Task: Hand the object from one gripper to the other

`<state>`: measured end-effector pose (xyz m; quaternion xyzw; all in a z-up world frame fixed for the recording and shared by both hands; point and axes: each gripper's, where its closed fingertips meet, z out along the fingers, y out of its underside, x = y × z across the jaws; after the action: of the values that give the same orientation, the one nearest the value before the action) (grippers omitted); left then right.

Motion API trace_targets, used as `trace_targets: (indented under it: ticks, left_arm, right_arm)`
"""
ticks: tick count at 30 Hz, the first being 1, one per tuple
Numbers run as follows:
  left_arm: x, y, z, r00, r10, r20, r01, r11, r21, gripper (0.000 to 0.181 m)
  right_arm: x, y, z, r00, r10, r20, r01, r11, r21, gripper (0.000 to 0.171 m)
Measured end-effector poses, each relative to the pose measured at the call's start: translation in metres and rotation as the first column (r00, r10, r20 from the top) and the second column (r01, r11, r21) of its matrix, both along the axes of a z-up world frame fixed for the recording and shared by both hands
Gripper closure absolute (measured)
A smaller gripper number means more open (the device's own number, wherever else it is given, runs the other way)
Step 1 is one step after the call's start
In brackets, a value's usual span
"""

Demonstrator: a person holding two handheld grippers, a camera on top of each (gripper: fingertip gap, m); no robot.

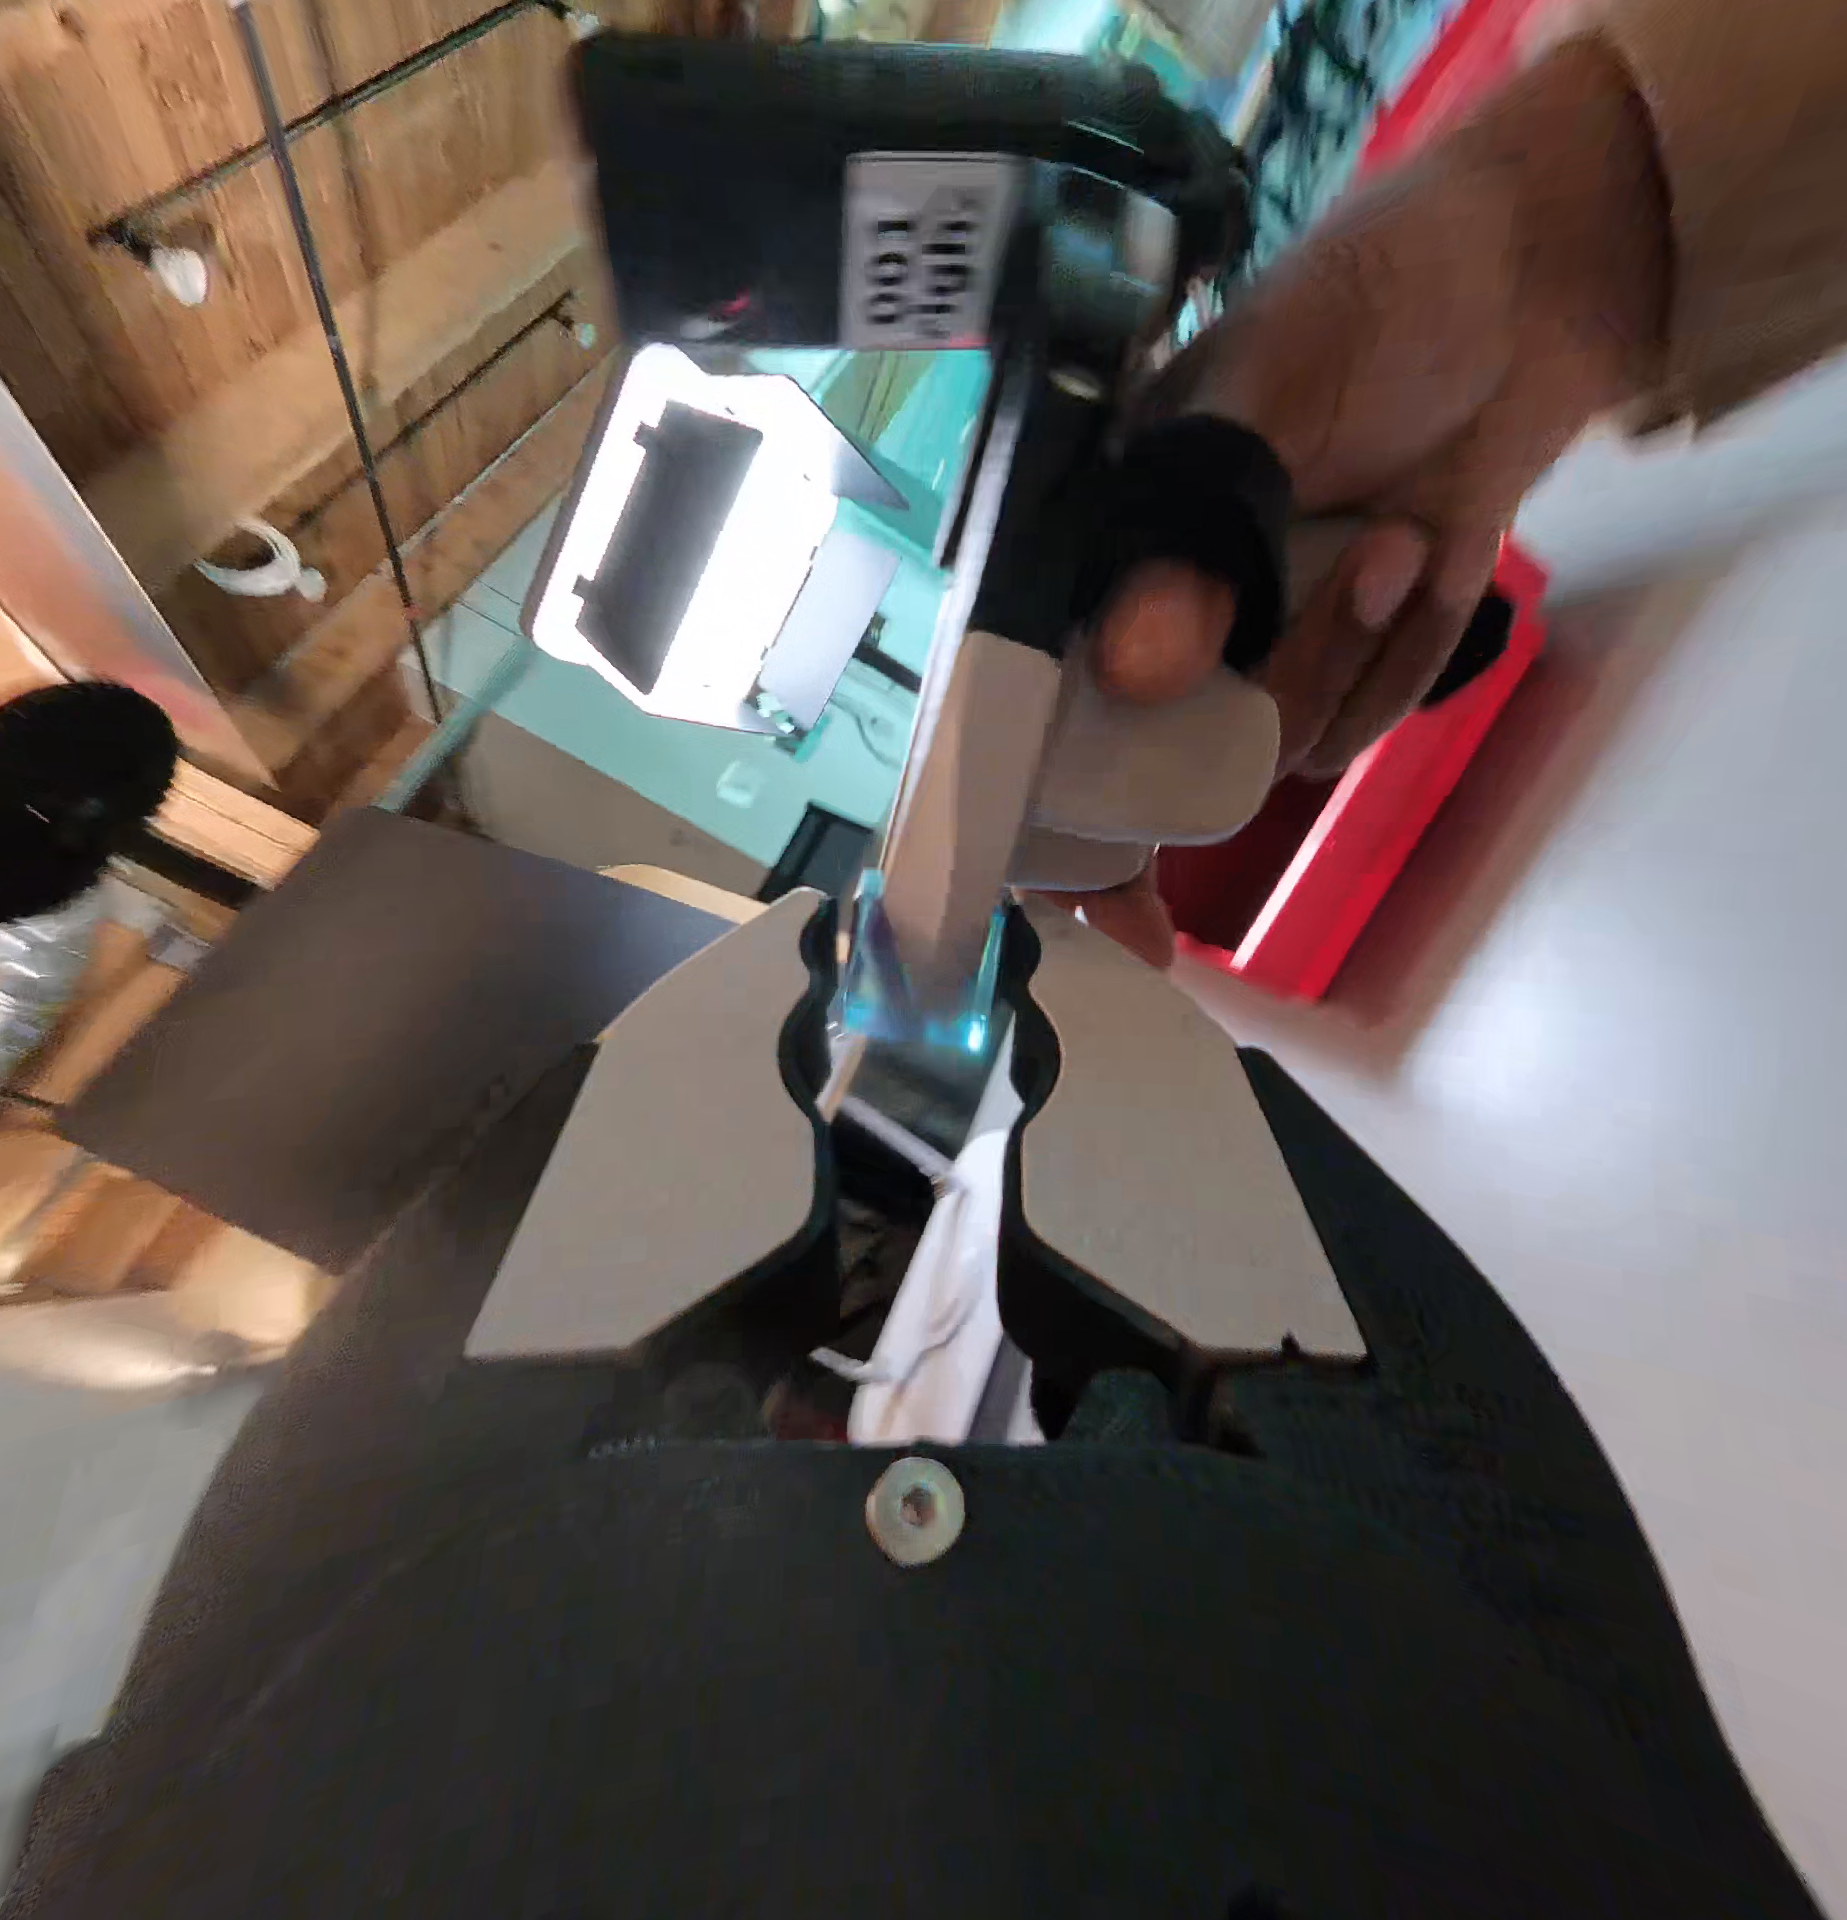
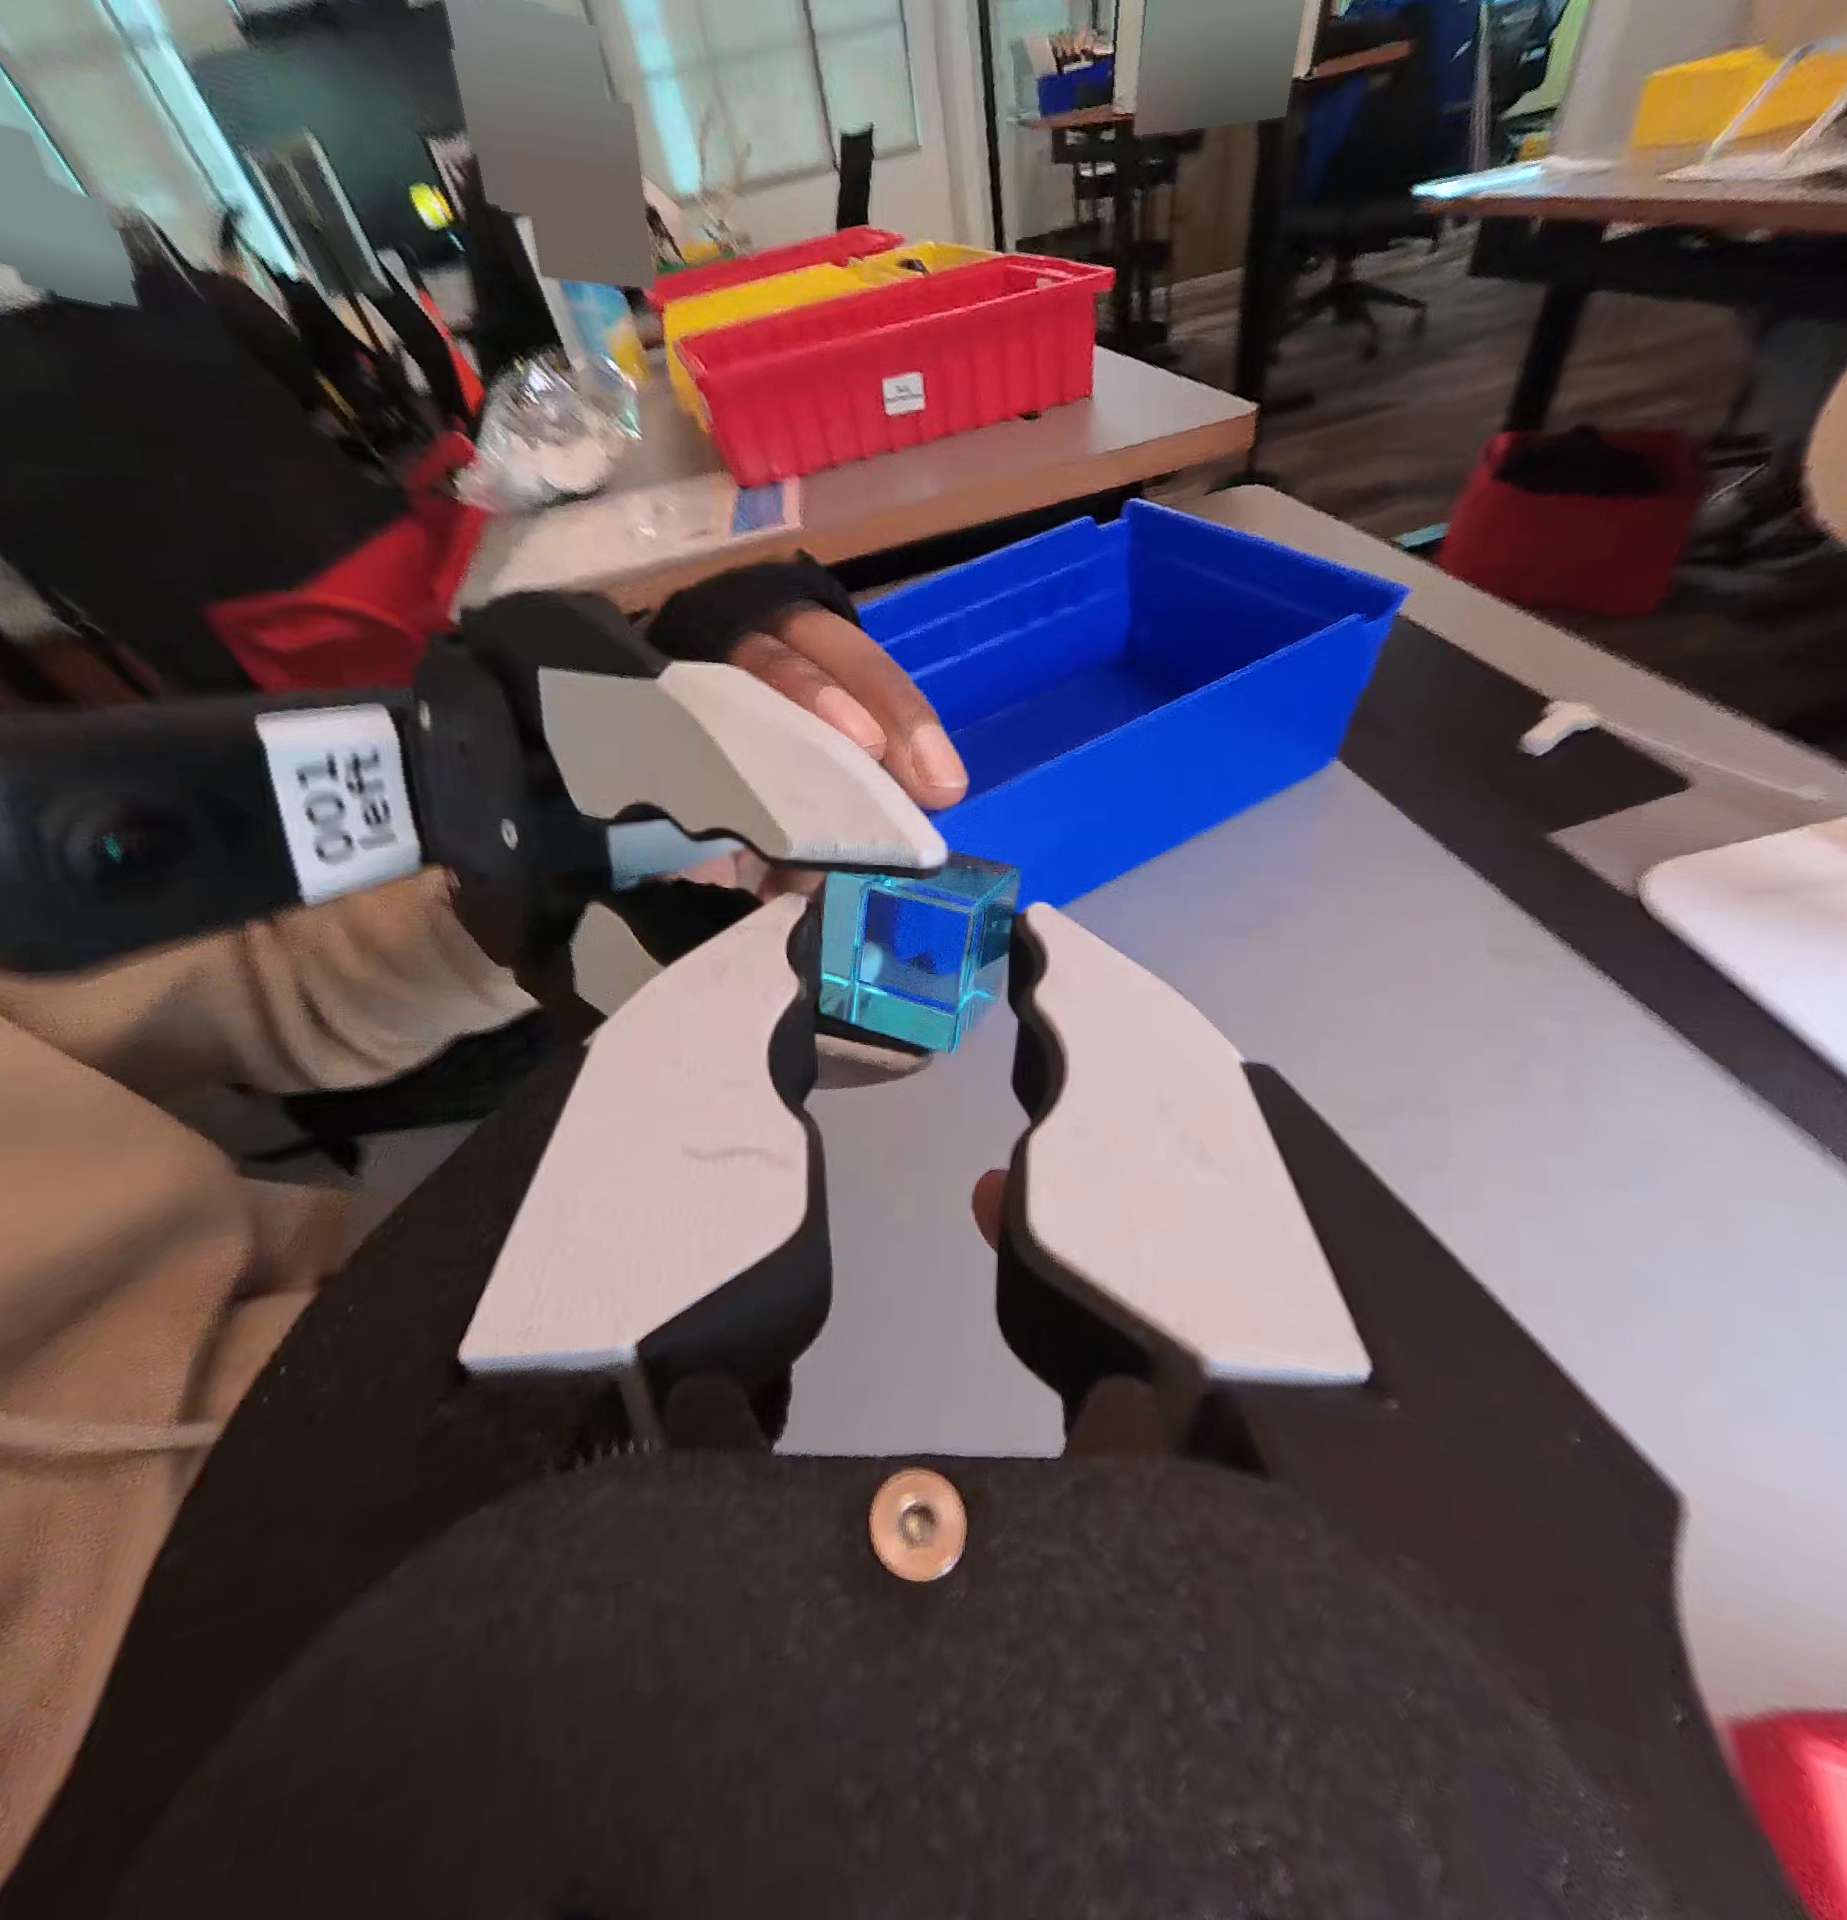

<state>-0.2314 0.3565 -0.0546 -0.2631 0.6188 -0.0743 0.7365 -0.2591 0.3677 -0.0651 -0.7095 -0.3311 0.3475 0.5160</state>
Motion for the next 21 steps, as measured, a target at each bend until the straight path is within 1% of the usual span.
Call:
trace_targets:
  ticks: [1,2,3,4,5,6,8,9,10,11,13,14,15,16,17,18,19,20,21]
  left_arm:
    - [-0.002,0.0,0.004,0.998,-0.042,0.038,0.046,0.995,-0.09,0.145]
    - [-0.004,-0.001,0.009,0.993,-0.094,0.078,0.108,0.973,-0.203,0.143]
    - [-0.007,0.0,0.014,0.983,-0.143,0.117,0.175,0.927,-0.331,0.142]
    - [-0.01,0.002,0.018,0.968,-0.19,0.162,0.245,0.851,-0.465,0.14]
    - [-0.013,0.002,0.022,0.947,-0.241,0.213,0.322,0.74,-0.591,0.138]
    - [-0.015,0.001,0.025,0.921,-0.281,0.27,0.388,0.602,-0.698,0.137]
    - [-0.015,0.004,0.026,0.889,-0.307,0.341,0.437,0.339,-0.833,0.134]
    - [-0.013,0.001,0.024,0.877,-0.33,0.35,0.435,0.234,-0.869,0.131]
    - [-0.011,-0.003,0.021,0.869,-0.348,0.352,0.424,0.157,-0.892,0.131]
    - [-0.008,-0.005,0.017,0.87,-0.357,0.339,0.401,0.114,-0.909,0.13]
    - [-0.003,-0.013,0.005,0.875,-0.39,0.288,0.346,0.085,-0.935,0.132]
    - [-0.002,-0.018,0.001,0.871,-0.414,0.266,0.324,0.077,-0.943,0.136]
    - [-0.002,-0.022,-0.002,0.864,-0.438,0.247,0.309,0.075,-0.948,0.146]
    - [-0.002,-0.023,-0.003,0.865,-0.445,0.231,0.304,0.099,-0.948,0.146]
    - [-0.003,-0.02,-0.001,0.873,-0.434,0.221,0.31,0.147,-0.939,0.146]
    - [-0.004,-0.017,0.0,0.884,-0.418,0.21,0.317,0.204,-0.926,0.146]
    - [-0.005,-0.012,0.002,0.899,-0.391,0.197,0.317,0.273,-0.908,0.146]
    - [-0.006,-0.006,0.003,0.917,-0.355,0.181,0.312,0.358,-0.88,0.146]
    - [-0.008,0.001,0.004,0.935,-0.314,0.163,0.3,0.459,-0.836,0.146]
  right_arm:
    - [0.004,0.001,0.004,1.0,-0.016,0.02,0.015,0.998,0.062,0.137]
    - [0.009,0.001,0.011,0.999,-0.027,0.025,0.024,0.991,0.129,0.137]
    - [0.014,-0.001,0.019,0.999,-0.022,0.032,0.015,0.981,0.196,0.137]
    - [0.019,-0.004,0.027,0.999,-0.028,0.046,0.013,0.957,0.291,0.137]
    - [0.024,-0.008,0.035,0.996,-0.049,0.072,0.015,0.913,0.407,0.137]
    - [0.026,-0.011,0.039,0.99,-0.081,0.114,0.011,0.86,0.511,0.137]
    - [0.028,-0.011,0.04,0.951,-0.204,0.232,0.0,0.752,0.659,0.137]
    - [0.026,-0.009,0.037,0.916,-0.269,0.299,-0.027,0.701,0.712,0.137]
    - [0.023,-0.008,0.033,0.875,-0.327,0.358,-0.067,0.65,0.757,0.137]
    - [0.018,-0.008,0.028,0.832,-0.378,0.406,-0.117,0.597,0.794,0.137]
    - [0.006,-0.01,0.019,0.773,-0.428,0.467,-0.219,0.512,0.831,0.137]
    - [-0.001,-0.013,0.016,0.76,-0.436,0.481,-0.253,0.483,0.838,0.137]
    - [-0.005,-0.013,0.013,0.746,-0.445,0.496,-0.28,0.466,0.839,0.138]
    - [-0.006,-0.012,0.01,0.726,-0.458,0.513,-0.297,0.464,0.835,0.14]
    - [-0.005,-0.011,0.01,0.722,-0.467,0.51,-0.291,0.463,0.837,0.141]
    - [-0.002,-0.009,0.011,0.737,-0.455,0.501,-0.263,0.489,0.832,0.141]
    - [0.002,-0.007,0.01,0.768,-0.407,0.494,-0.216,0.563,0.798,0.14]
    - [0.007,-0.005,0.011,0.814,-0.343,0.469,-0.15,0.656,0.74,0.135]
    - [0.011,-0.006,0.013,0.868,-0.261,0.423,-0.102,0.74,0.665,0.126]
